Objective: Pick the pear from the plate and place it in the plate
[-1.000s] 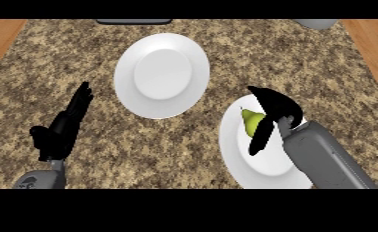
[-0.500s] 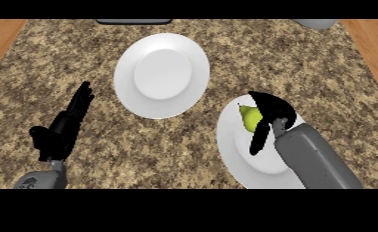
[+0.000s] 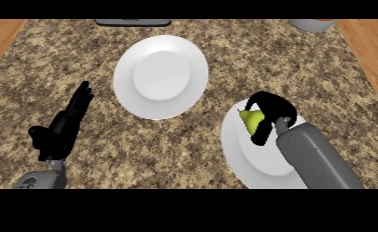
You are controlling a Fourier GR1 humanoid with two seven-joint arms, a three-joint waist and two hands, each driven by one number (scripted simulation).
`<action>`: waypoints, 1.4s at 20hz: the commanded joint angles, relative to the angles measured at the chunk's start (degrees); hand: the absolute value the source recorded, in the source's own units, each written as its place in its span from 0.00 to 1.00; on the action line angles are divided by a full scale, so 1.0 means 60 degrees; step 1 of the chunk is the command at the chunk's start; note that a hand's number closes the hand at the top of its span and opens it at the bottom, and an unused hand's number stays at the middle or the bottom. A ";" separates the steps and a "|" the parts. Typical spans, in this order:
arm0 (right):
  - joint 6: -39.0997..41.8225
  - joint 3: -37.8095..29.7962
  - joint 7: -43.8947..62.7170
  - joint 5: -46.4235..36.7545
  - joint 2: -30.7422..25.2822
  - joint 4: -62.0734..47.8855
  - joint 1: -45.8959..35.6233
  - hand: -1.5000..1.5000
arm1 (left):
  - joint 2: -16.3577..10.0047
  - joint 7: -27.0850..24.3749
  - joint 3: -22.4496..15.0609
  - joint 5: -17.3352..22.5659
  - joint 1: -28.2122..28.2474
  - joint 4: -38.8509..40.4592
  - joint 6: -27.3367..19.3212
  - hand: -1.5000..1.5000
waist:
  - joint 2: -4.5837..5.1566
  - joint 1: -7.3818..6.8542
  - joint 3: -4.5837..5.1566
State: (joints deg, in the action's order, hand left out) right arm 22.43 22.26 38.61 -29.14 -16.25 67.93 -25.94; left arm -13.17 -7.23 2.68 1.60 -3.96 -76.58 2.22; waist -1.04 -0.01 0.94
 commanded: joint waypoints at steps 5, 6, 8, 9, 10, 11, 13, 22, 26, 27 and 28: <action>-0.3781 0.0176 0.1903 -0.1900 0.0828 0.2352 0.2415 1.00 | -0.0056 0.0048 0.0200 0.0030 0.0501 -0.0182 -0.0082 0.50 | -0.0002 0.0452 -0.0146; -0.4535 0.0125 0.1920 -0.2257 0.0771 0.2481 0.2980 1.00 | -0.0138 -0.0079 0.0414 0.0091 0.0671 0.0001 -0.0130 0.50 | -0.0039 0.0636 -0.0142; -0.5332 0.0764 0.2551 -0.3404 0.0970 0.3326 0.3427 1.00 | -0.0204 0.0117 0.0270 0.0131 0.0347 -0.0144 0.0119 0.50 | 0.0019 0.0457 -0.0142; -0.5723 0.1247 0.2855 -0.4143 0.1111 0.3513 0.3694 1.00 | -0.0084 0.0113 0.0344 0.0146 0.0210 -0.0049 -0.0051 0.50 | 0.0048 0.0396 -0.0140; -0.6009 0.1324 0.2996 -0.4659 0.0928 0.3795 0.3835 1.00 | -0.0196 -0.0083 0.0304 0.0159 0.0594 -0.0190 0.0170 0.50 | 0.0054 0.0282 -0.0142; -0.6281 0.1242 0.2869 -0.4940 0.0607 0.4116 0.4112 1.00 | -0.0096 0.0253 0.0173 0.0119 0.0372 -0.0426 0.0080 0.50 | 0.0069 0.0277 -0.0151; -0.6140 0.2165 0.3839 -0.6122 0.0943 0.5234 0.4479 1.00 | 0.0169 -0.0114 0.0026 -0.0103 0.0621 -0.0408 -0.0158 0.50 | 0.0064 0.0237 -0.0142; -0.4198 0.4046 0.5194 -0.9786 0.2036 0.8172 0.4973 1.00 | -0.0084 -0.0368 0.0306 0.0109 0.0736 -0.0184 0.0350 0.50 | 0.0133 0.0039 -0.0142; -0.3628 0.4266 0.4983 -1.1297 0.2634 0.8825 0.4468 1.00 | -0.0065 -0.0238 0.0261 -0.0009 0.0545 -0.0180 0.0308 0.50 | 0.0136 0.0045 -0.0143; -0.3140 0.4000 0.4539 -1.1143 0.2455 0.9360 0.4248 1.00 | -0.0099 0.0064 0.0305 0.0031 0.0062 -0.0031 0.0321 0.50 | 0.0150 0.0064 -0.0146; -0.3298 0.4570 0.5023 -1.1676 0.2672 0.9060 0.3915 1.00 | -0.0024 0.0173 0.0244 -0.0079 -0.0049 0.0079 0.0202 0.50 | 0.0149 0.0052 -0.0145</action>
State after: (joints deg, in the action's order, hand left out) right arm -3.13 46.37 62.17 -92.05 -3.48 119.54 2.22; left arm -13.76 -7.46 4.42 1.86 -2.05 -77.33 4.01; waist -0.23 0.44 0.07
